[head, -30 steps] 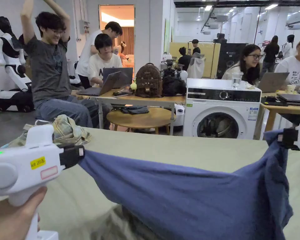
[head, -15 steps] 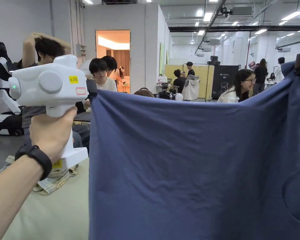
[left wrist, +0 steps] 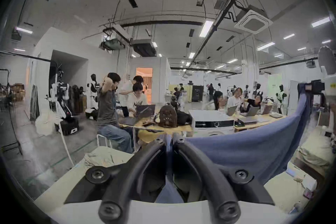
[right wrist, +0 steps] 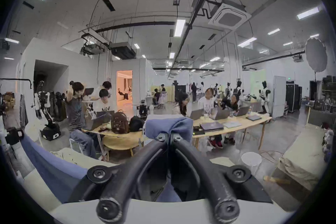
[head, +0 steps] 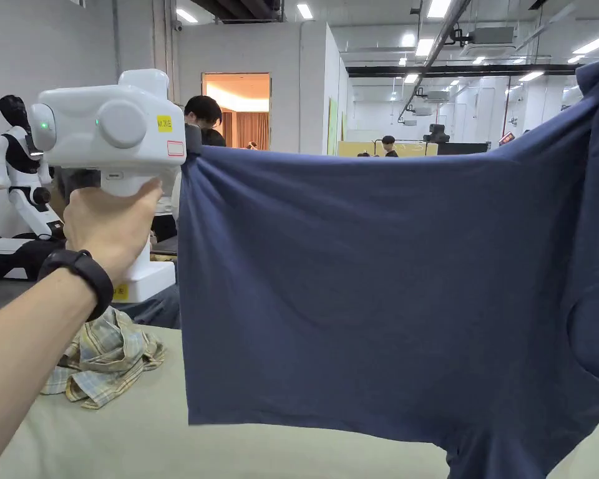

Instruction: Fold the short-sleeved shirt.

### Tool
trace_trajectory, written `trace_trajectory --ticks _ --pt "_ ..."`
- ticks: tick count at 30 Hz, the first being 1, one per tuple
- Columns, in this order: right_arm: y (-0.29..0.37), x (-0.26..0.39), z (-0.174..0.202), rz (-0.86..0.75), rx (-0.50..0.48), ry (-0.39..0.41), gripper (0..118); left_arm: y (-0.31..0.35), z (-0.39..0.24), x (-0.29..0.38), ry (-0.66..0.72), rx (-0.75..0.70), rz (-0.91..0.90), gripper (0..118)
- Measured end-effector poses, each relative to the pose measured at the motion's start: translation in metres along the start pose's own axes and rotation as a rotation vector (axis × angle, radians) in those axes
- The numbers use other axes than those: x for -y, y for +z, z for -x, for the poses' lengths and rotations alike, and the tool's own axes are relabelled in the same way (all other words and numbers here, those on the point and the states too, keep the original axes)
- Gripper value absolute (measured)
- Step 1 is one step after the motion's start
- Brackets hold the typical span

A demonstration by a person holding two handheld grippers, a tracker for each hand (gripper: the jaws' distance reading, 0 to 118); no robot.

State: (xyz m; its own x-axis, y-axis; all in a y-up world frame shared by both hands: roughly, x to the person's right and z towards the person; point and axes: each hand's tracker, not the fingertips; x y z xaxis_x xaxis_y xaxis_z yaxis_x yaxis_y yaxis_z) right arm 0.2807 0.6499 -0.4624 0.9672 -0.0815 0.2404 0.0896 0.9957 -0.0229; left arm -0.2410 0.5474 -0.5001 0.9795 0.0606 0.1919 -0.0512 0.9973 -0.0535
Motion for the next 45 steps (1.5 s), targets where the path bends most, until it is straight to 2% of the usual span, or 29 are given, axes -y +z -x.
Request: trace_trajectory --ticks 5,10,13,14,17,26,27,29,31,33,34,37,40,45 --pt "0.012 0.042 -0.008 0.039 -0.046 0.009 0 0.01 0.003 0.042 0.01 0.014 0.049 0" --pt "0.064 0.088 -0.012 0.084 -0.074 0.048 0 0.039 0.012 0.095 0.076 0.046 0.115 0" --pt "0.097 0.121 -0.021 0.122 -0.1 0.034 0 0.066 0.014 0.132 0.065 0.047 0.149 0" --pt "0.111 0.135 -0.025 0.12 -0.129 0.005 0 0.077 0.017 0.145 0.077 0.058 0.163 0" --pt "0.148 0.169 -0.037 0.137 -0.142 -0.002 0 0.114 0.024 0.177 0.12 0.09 0.184 0" --pt "0.265 0.249 -0.063 0.217 -0.225 0.001 0 0.254 0.044 0.259 0.131 0.156 0.18 0" --pt "0.276 0.26 -0.066 0.261 -0.263 0.009 0 0.269 0.046 0.268 0.132 0.149 0.188 0" --pt "0.296 0.285 -0.071 0.29 -0.254 -0.021 0 0.294 0.051 0.289 0.134 0.174 0.232 0" --pt "0.314 0.313 -0.077 0.317 -0.312 -0.072 0 0.314 0.055 0.311 0.115 0.159 0.301 0" --pt "0.33 0.344 -0.082 0.368 -0.306 -0.127 0 0.331 0.06 0.334 0.146 0.174 0.373 0" --pt "0.335 0.36 -0.085 0.392 -0.314 -0.137 0 0.337 0.061 0.346 0.153 0.17 0.363 0" --pt "0.341 0.411 -0.089 0.488 -0.258 -0.134 0 0.348 0.062 0.384 0.177 0.156 0.461 0" --pt "0.342 0.456 -0.096 0.596 -0.261 -0.237 0 0.349 0.069 0.417 0.213 0.147 0.537 0" --pt "0.347 0.502 -0.096 0.671 -0.241 -0.195 0 0.343 0.07 0.439 0.215 0.117 0.601 0"
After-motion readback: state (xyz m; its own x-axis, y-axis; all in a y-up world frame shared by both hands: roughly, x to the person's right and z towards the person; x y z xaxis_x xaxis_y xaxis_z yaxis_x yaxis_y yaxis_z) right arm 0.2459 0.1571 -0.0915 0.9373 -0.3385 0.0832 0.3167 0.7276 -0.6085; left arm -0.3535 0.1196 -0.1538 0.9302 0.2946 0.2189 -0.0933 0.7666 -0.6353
